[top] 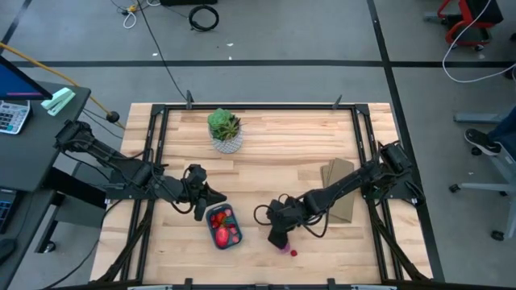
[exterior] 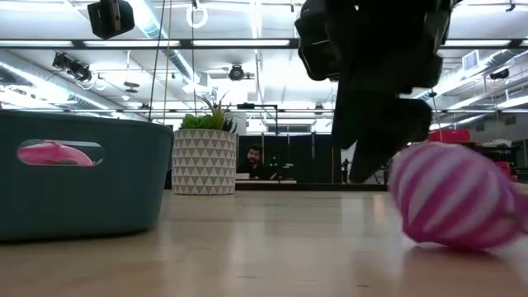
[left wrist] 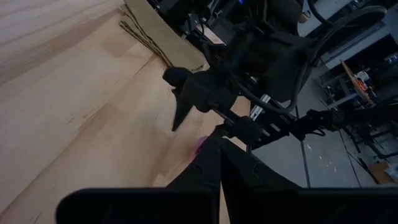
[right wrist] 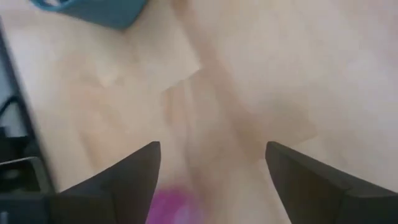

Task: Pick and placing Produce into tupperware
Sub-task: Put the purple onion into the bin

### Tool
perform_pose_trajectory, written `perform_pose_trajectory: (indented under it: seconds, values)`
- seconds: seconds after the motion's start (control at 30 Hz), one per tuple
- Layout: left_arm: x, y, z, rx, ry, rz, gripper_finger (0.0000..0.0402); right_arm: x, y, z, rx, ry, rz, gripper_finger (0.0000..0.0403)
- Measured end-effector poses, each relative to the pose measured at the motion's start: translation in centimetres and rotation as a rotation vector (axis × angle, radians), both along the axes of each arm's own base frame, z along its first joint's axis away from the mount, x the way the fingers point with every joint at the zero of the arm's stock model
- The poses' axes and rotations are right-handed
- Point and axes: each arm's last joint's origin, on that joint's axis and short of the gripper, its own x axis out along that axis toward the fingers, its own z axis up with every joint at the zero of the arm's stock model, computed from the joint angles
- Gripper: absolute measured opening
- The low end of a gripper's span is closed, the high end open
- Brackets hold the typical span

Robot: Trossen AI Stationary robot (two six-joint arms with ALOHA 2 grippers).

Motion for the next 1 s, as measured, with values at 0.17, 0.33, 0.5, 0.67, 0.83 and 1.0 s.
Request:
perform_pose_trajectory:
  seconds: [0.17, 0.33, 0.5, 0.67, 0.83, 1.0]
  values:
    - [0.0, 0.0, 0.0, 0.0, 0.0, 0.0, 0.001, 0.0, -0.1, 0.0, -0.047, -0.014, 0.022, 0.0305]
    - [0.0, 0.0, 0.0, -0.004, 0.0, 0.001, 0.0023, 0.0, 0.2, 0.2, 0.032, 0.014, 0.011, 0.0302]
    - [0.0, 0.0, 0.0, -0.002, 0.0, 0.0, 0.0017, -0.1, 1.9, 1.1, 0.069, -0.011, 0.053, 0.0298]
    - [0.0, 0.0, 0.0, 0.001, 0.0, -0.001, 0.0008, -1.1, 3.2, 0.9, 0.051, 0.025, 0.088, 0.03]
    - [0.0, 0.0, 0.0, 0.002, 0.0, -0.001, 0.0018, -2.4, 3.8, 0.4, -0.057, 0.091, 0.086, 0.03]
    - [0.0, 0.0, 0.0, 0.003, 0.0, -0.001, 0.0023, -2.4, 3.7, 0.4, -0.093, 0.074, 0.093, 0.03]
